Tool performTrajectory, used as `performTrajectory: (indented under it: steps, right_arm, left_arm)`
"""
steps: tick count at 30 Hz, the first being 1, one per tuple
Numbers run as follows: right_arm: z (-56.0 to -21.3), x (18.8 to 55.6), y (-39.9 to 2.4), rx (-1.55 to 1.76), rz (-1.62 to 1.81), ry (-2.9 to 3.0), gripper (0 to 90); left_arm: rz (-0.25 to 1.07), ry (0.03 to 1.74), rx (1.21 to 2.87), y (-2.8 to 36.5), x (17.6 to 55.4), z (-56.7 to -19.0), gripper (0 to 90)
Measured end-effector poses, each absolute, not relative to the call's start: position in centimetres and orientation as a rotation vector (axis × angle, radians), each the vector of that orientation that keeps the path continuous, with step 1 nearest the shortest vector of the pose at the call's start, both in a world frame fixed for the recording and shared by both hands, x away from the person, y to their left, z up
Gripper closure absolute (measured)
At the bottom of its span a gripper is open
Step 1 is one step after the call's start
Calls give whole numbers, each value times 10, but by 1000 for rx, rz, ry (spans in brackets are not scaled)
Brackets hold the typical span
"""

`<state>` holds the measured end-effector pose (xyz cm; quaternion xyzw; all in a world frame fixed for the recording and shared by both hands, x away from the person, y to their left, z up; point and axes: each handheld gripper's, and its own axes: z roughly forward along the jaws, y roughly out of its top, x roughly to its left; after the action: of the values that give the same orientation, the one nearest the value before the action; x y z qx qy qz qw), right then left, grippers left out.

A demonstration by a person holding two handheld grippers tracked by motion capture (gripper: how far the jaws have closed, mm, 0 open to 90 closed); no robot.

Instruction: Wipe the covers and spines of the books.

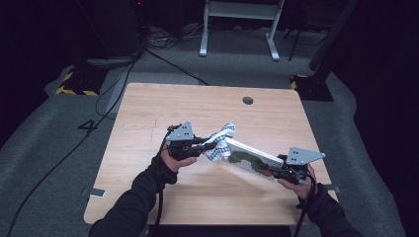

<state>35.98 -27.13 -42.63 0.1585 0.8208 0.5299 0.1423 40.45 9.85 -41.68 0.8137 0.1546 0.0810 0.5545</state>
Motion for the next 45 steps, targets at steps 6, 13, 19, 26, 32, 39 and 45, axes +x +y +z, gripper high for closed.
performTrajectory:
  steps: [6, 13, 19, 26, 32, 39, 45]
  right_arm:
    - [-420, 359, -278, 458, 1580, 2326, 792]
    - [-412, 357, -284, 469, 1634, 2279, 792]
    - [-406, 356, -290, 471, 1666, 2240, 792]
    - [-408, 356, -290, 475, 1654, 2244, 792]
    - [-411, 354, -283, 452, 1597, 2269, 791]
    - [-412, 352, -278, 424, 1573, 2288, 792]
    - [-410, 349, -274, 394, 1597, 2288, 791]
  left_arm:
    - [166, 361, 2016, 86, 409, -435, 809]
    - [95, 360, 2102, 73, 411, -455, 808]
    - [62, 353, 2132, 63, 409, -464, 807]
    - [85, 350, 2082, 65, 406, -456, 806]
    - [119, 348, 1973, 82, 403, -435, 805]
    - [168, 402, 1940, 96, 409, -431, 803]
    - [170, 426, 1980, 94, 414, -440, 803]
